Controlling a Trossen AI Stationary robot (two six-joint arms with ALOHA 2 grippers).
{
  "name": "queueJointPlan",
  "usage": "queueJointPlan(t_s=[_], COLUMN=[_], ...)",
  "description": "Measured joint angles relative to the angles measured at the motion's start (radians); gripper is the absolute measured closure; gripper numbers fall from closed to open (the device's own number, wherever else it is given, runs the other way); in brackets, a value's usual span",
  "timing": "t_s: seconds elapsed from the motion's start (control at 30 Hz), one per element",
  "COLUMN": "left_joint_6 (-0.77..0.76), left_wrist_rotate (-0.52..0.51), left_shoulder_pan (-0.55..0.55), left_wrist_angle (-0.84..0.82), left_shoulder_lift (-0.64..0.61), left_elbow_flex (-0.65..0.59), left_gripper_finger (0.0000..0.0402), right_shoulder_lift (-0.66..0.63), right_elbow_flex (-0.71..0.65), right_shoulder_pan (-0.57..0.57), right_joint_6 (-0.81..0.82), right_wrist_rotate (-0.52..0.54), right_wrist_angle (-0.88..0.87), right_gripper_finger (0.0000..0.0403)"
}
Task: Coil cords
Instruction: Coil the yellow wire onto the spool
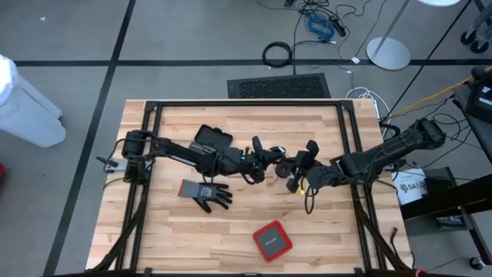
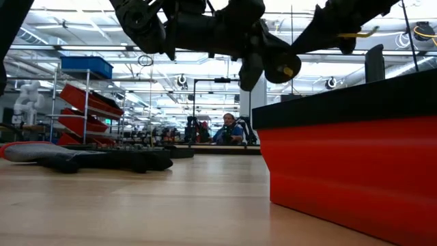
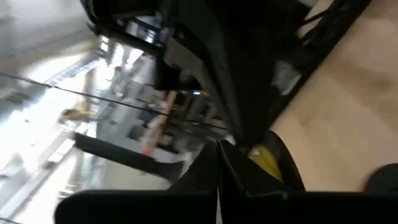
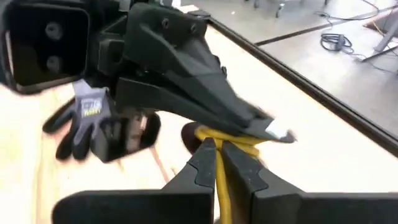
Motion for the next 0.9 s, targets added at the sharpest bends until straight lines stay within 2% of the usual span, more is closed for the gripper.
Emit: queueJointPlan(t_s=[0.13, 0.37, 0.67, 0.9], left_joint_6=[-0.128, -0.347, -0.602, -0.82], left_wrist_rotate=[0.051, 0.227, 0.566, 0.833], left_shoulder_pan=[0.0, 0.021, 0.088, 0.157], left_wrist_angle=[-0.057, -0.161, -0.165, -0.104], left_shoulder_lift=[-0.023, -0.071, -0.075, -0.075], left_elbow_flex=[-0.002, -0.001, -0.001, -0.001], left_gripper_finger=[0.0401, 0.0401, 0.0401, 0.0401], right_shoulder_lift=[-0.023, -0.043, -0.042, -0.042], right_elbow_flex=[0.0, 0.001, 0.001, 0.001], right_shoulder_pan=[0.0, 0.006, 0.05, 0.076], right_joint_6=[-0.032, -0.096, -0.164, -0.193], right_wrist_rotate=[-0.044, -0.127, -0.147, -0.139], right_wrist_angle=[-0.063, -0.105, -0.106, -0.106], right_gripper_finger=[0.0397, 0.0397, 0.0397, 0.0393])
